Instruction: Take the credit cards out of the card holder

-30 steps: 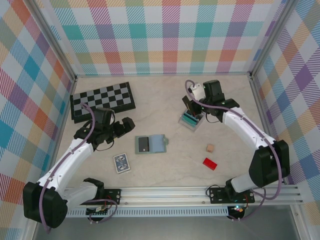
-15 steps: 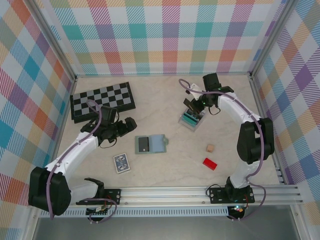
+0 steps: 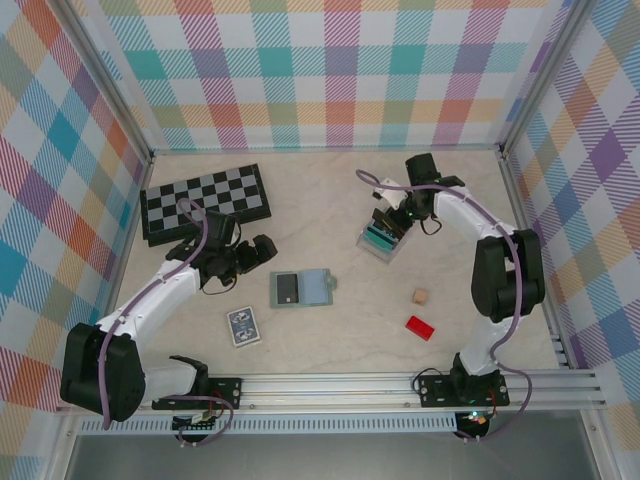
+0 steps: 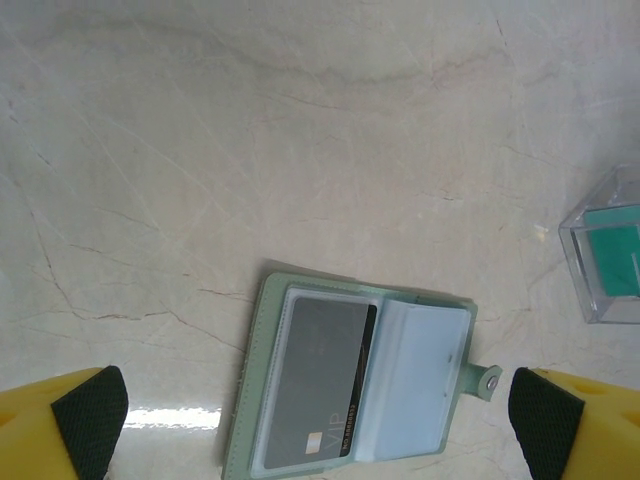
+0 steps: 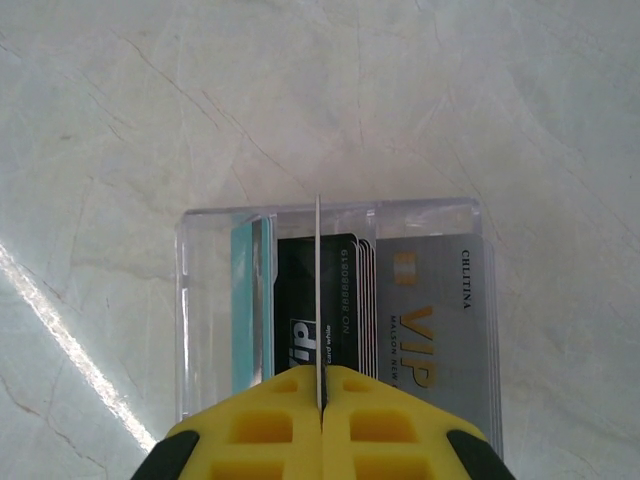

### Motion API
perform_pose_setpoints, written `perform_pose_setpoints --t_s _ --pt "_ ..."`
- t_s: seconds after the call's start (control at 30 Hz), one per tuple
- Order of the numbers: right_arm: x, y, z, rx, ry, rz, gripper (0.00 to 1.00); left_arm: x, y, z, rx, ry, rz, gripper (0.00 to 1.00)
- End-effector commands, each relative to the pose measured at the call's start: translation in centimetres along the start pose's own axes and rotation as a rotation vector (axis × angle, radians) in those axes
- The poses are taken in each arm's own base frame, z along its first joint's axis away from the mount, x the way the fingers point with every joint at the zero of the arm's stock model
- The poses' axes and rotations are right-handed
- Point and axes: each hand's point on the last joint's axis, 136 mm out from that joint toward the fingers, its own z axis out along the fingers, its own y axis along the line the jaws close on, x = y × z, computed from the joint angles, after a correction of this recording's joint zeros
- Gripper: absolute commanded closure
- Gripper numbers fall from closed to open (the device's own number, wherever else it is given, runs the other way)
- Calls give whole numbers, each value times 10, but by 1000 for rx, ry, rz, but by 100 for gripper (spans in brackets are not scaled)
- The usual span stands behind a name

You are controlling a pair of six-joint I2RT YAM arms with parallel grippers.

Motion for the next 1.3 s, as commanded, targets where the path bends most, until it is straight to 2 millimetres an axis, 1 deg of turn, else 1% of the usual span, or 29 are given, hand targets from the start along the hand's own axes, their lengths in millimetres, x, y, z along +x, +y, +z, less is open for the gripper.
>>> perform_pose_setpoints --t_s 0.0,0.13,0.33,0.5,0.57,0.67,0.73,0.83,0.93,1.03,1.07,1.13,1.17,1.27 --pt "11 -2 4 -3 35 -18 100 -5 -3 -1 20 -11 -30 0" --pt "13 -2 7 -10 42 -16 98 -6 -4 -1 23 -11 -36 0" --pt "18 0 13 -25 57 -9 90 -7 -7 -3 26 -5 -19 0" --pt "14 4 9 -48 49 2 79 -7 -10 -7 42 -14 -4 0" --pt "12 2 6 -36 45 8 76 -7 -11 -8 44 -15 -3 0" --pt "4 -1 -3 -8 14 21 77 -6 -11 -7 47 -10 -5 0" --pt "-5 -4 -15 24 -33 35 78 -5 -12 -6 52 -3 -8 0" --pt "-22 -4 -38 54 -124 91 77 -1 -11 -6 50 14 -13 0" --pt "-42 0 -63 62 -233 182 76 5 -7 -3 36 39 -25 0" --pt "-58 11 -84 26 -333 305 74 13 -6 4 26 72 -30 1" --pt "-63 15 -88 16 -361 357 73 16 -5 7 20 86 -30 2" --pt "-71 29 -92 -44 -407 463 72 23 -6 12 22 111 -26 5" --pt "-75 38 -91 -83 -422 511 72 26 -7 15 23 122 -26 7" --pt "-83 78 -84 -199 -438 549 71 37 -12 25 32 162 -14 11"
